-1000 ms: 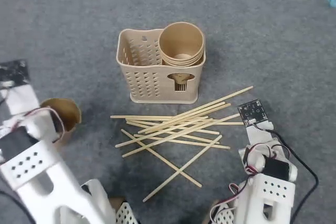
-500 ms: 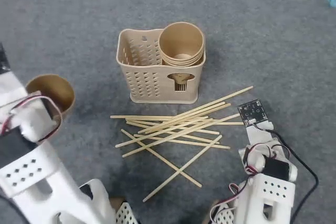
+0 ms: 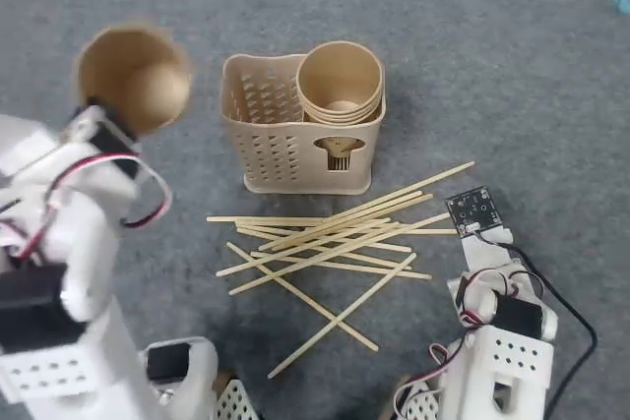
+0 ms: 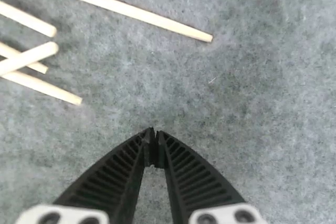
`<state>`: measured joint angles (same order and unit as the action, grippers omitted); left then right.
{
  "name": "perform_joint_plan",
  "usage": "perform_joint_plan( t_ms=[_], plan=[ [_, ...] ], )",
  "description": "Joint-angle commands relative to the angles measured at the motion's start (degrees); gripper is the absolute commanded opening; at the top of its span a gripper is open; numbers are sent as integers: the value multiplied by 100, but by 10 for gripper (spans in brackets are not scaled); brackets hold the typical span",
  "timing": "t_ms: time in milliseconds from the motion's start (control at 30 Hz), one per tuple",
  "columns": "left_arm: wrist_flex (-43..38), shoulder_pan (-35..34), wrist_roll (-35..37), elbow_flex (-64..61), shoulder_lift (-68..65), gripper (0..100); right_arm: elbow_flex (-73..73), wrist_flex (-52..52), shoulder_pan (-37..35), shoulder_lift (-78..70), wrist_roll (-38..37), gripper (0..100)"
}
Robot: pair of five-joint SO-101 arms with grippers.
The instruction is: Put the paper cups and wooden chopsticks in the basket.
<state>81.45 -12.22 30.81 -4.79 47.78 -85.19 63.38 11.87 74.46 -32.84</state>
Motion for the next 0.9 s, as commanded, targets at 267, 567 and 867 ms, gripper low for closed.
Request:
perform_joint_plan(
  t_ms=[267,567,867],
  plan=[
    [-527,2066,818,1473,-1503,13,9,48,-4,101,-88,8],
    [141,2462,862,3653,-3437,13,9,48,-4,101,-88,8],
    [1020,2453,862,4391,-4554,14,9,48,-13,101,-97,8]
  ],
)
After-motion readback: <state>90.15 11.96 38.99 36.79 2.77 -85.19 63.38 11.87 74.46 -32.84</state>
